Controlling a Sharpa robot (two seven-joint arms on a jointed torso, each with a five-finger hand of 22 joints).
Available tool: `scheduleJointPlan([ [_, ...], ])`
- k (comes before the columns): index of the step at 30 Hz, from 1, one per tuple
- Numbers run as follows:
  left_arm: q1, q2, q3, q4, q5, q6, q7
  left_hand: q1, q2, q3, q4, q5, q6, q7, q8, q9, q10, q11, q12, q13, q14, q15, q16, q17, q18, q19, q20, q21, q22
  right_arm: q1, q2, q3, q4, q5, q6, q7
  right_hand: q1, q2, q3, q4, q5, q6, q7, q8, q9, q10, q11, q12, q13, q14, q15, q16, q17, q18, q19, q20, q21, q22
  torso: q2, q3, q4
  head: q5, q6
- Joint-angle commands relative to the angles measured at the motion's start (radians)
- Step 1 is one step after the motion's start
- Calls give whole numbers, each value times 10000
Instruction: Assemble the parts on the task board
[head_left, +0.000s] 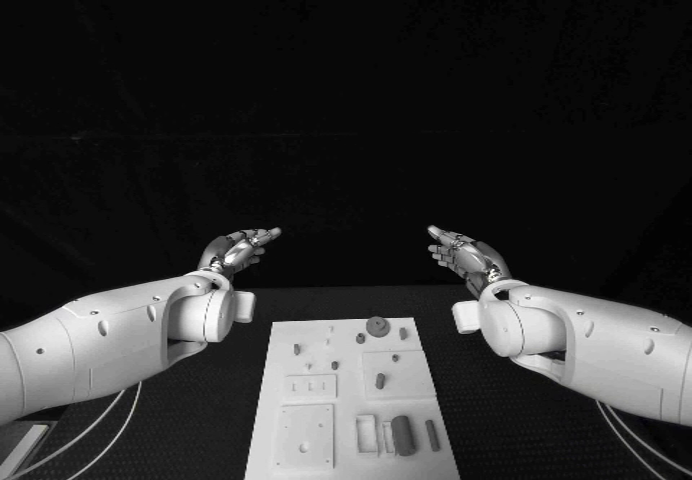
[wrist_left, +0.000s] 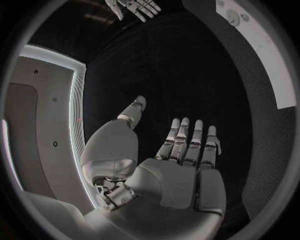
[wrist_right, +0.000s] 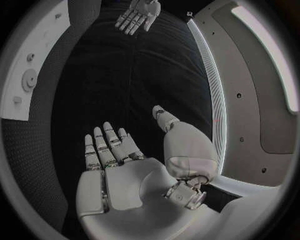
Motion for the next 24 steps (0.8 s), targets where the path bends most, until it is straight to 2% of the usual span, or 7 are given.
scheduleJointPlan([
  [1,207,85,-122,-289,180,1333,-968,70,5,26,-10,33,55,8,37,32,61,6,51,10,43,7,36,38,-151,34,6,24,33,257,71,-110,-421,-529,2273,-1283,464,10,166,-251,62,182,872,161,191,394,172,104,41,212,200,236,210,220,77,128,101,505,2,1,-1,0,2],
  [7,396,127,-272,-544,208,1558,-1158,60,168,-69,-120,34,233,352,130,73,353,216,150,57,362,196,251,212,-139,337,-38,122,557,802,194,-421,-1236,-769,3679,-2144,1503,-42,553,-1341,68,1316,1195,941,1029,1258,205,507,178,1541,170,1094,796,695,1790,-26,843,4939,2,1,-1,0,2],
  [14,396,127,-272,-544,208,1558,-1158,740,651,379,-535,56,912,889,414,153,1376,735,555,216,1881,608,1005,490,-58,1524,-307,488,1622,1021,244,-545,-1563,-865,4243,-2489,2079,-158,894,-2191,73,2468,1008,1397,1067,2523,-25,1008,336,2913,-97,1608,933,1218,3148,-79,1068,4780,2,1,-1,0,2],
  [15,386,-80,-277,-451,-252,2669,-1478,972,693,570,-629,34,1155,1198,504,170,1623,959,672,255,2208,517,1145,539,-16,1780,-374,598,1679,1003,638,-542,-2507,-5370,3532,-2004,2083,-166,921,-2264,73,2605,942,1410,1033,2689,-71,1040,336,3242,-210,1724,974,1314,3411,-78,1095,4724,-13,-30,-30,168,182],
  [16,386,-125,-277,-397,-332,2792,-1431,1074,738,678,-655,39,1314,1304,562,179,1747,1001,732,272,2328,475,1178,546,21,1979,-422,681,1715,1003,637,-541,-2524,-5679,3537,-1994,2057,-179,920,-2278,64,2641,898,1387,996,2719,-69,1013,314,3326,-244,1717,968,1355,3517,-71,1075,4677,-9,-24,-16,168,186],
  [20,386,-374,-277,-192,-772,3649,-1219,1270,847,899,-767,50,1787,1271,722,177,2425,898,1067,383,2771,325,1289,566,69,2401,-544,788,1744,1004,755,-534,-2672,-6871,3448,-1977,2120,-314,943,-2312,70,2803,787,1315,862,2937,-135,953,246,3774,-376,1745,976,1524,3929,-67,1017,4536,64,13,51,188,228],
  [24,388,-455,-275,27,-1220,3808,-956,1477,879,1084,-907,45,2207,1091,824,135,2810,726,1195,396,3316,122,1433,599,226,3160,-748,1010,1772,1004,984,-528,-2866,-8648,3263,-2137,3036,-518,1173,-2339,68,2942,915,1278,775,3429,-346,1072,270,4829,-831,2164,1201,1874,4915,-140,1308,4520,167,46,185,115,233],
])
